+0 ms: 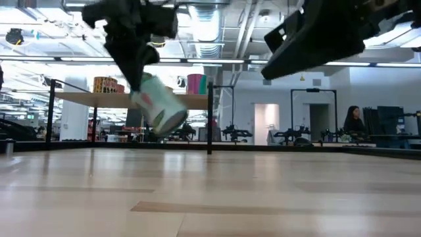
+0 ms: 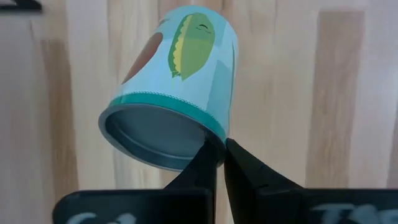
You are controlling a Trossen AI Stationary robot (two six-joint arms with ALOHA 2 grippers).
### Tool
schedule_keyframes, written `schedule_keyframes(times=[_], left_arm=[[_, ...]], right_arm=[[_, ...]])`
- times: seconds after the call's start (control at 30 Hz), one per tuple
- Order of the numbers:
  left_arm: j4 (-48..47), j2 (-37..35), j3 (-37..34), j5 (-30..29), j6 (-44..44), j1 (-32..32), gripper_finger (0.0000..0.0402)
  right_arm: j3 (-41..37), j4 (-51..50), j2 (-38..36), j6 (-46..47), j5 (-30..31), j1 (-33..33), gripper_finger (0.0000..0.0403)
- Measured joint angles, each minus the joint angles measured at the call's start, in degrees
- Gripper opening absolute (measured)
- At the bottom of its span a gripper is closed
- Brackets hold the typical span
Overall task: Pick and place cans onto a shelf
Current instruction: Put the canned mixed vegetables on the shelf
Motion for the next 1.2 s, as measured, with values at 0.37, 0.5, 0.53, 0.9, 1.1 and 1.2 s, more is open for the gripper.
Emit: schedule_keyframes(times=[0.37, 0.5, 0.53, 0.9, 1.1, 1.2], left_arm=[[-12.77, 12.14, 7.08, -0.78, 4.73, 0.00, 0.0002], [-13.50, 13.33, 8.51, -0.81, 5.21, 0.00, 0.0012], [-13.43, 13.33, 8.77, -0.70, 5.22, 0.00, 0.0017], [-13.38, 13.24, 9.49, -0.79, 5.27, -0.02, 0.0081], [-13.31, 12.74, 9.47, -0.90, 6.04, -0.02, 0.0093], [-11.98, 11.76, 9.47, -0.90, 6.93, -0.02, 0.0094]], right_arm=[[0.01, 0.62, -0.03, -0.85, -0.01, -0.16, 0.0020], [0.01, 0.62, -0.04, -0.92, -0.02, -0.16, 0.0017], [0.03, 0.63, -0.02, -0.90, -0.02, -0.16, 0.0018], [0.03, 0.57, -0.02, -0.90, -0.03, -0.16, 0.0028], [0.03, 0.50, -0.15, -1.96, 0.01, -0.12, 0.0023], [0.03, 0.44, -1.11, -3.88, 1.00, -0.02, 0.0023]])
